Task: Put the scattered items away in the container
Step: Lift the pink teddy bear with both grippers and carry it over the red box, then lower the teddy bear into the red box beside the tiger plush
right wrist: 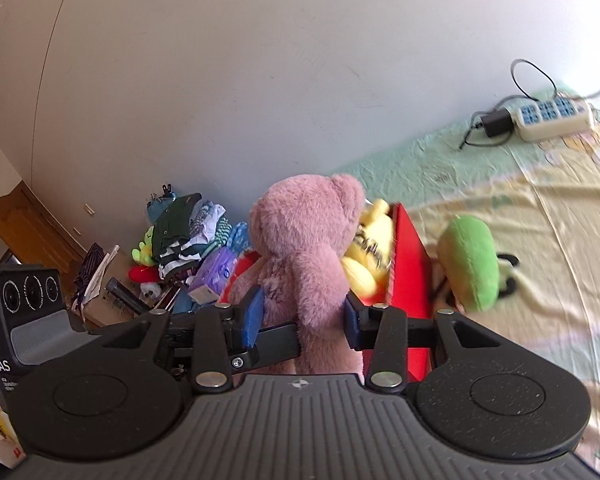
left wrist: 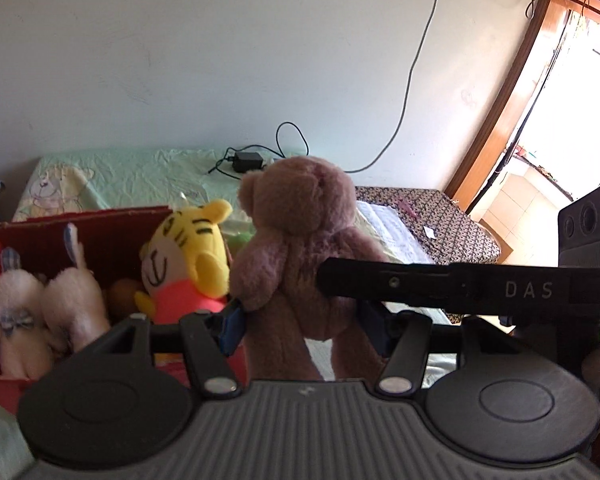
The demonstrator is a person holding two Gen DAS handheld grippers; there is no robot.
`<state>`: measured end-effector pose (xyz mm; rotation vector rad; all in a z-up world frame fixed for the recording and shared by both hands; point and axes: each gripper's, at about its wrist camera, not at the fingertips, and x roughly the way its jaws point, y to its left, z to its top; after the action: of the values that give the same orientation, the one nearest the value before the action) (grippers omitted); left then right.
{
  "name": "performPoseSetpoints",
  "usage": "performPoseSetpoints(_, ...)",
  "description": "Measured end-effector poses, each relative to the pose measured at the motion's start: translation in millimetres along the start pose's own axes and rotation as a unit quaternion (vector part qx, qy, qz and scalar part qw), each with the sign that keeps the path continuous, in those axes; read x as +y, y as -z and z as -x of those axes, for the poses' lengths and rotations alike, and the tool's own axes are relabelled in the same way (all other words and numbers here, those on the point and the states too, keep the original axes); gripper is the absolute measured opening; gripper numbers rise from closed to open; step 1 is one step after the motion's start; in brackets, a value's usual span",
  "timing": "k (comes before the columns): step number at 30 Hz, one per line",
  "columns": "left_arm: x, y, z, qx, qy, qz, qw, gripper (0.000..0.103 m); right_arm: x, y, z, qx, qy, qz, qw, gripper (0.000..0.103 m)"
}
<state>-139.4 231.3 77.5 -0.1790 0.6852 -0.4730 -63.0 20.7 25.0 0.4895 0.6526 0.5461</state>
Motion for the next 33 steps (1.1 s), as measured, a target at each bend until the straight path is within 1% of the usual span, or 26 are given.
performPoseSetpoints(7,61.2,-17.2,1.7,-0.015,0.024,0.026,0.9992,0.061,34.6,-16.8,-45.4,-0.014,0.026,0.022,0.999,0.044)
performPoseSetpoints(10,85.1,-21.5,-7.0,-0.011,0.033,0.029,0.9989,0.061,42.5,-19.7,-66.7,-0.014,0.044,0.021,0.999,0.044)
performPoseSetpoints(14,114.2,-21.2,-22.8,-0.002,0.055,0.045,0.9975,0.061,47.0,-17.8,-91.6,-0.016,0.074,0.012,0.997,0.044)
performPoseSetpoints(18,138.1,-18.5,-43.5,0.017,0.080,0.066,0.9944,0.061,50.6,-14.6,-113.3,-0.016,0.114,0.007,0.993,0.043)
performPoseSetpoints(22,153.4,-12.9,-64.1,0.039,0.100,0.077,0.9912,0.061,55.5,-9.2,-132.2,-0.015,0.162,0.023,0.986,0.043)
performPoseSetpoints(25,167.1,-8.9,-72.6,0.053,0.105,0.096,0.9884,0.061,54.4,-7.8,-145.1,-0.008,0.176,0.018,0.984,0.043)
performPoseSetpoints(30,185.6,-5.3,-83.7,0.072,0.110,0.113,0.9848,0.061,58.7,-6.1,-165.2,0.009,0.200,0.029,0.979,0.041)
performPoseSetpoints(33,189.7,-2.5,-91.1,0.086,0.113,0.118,0.9828,0.061,64.4,-4.7,-178.6,0.017,0.226,0.058,0.972,0.041)
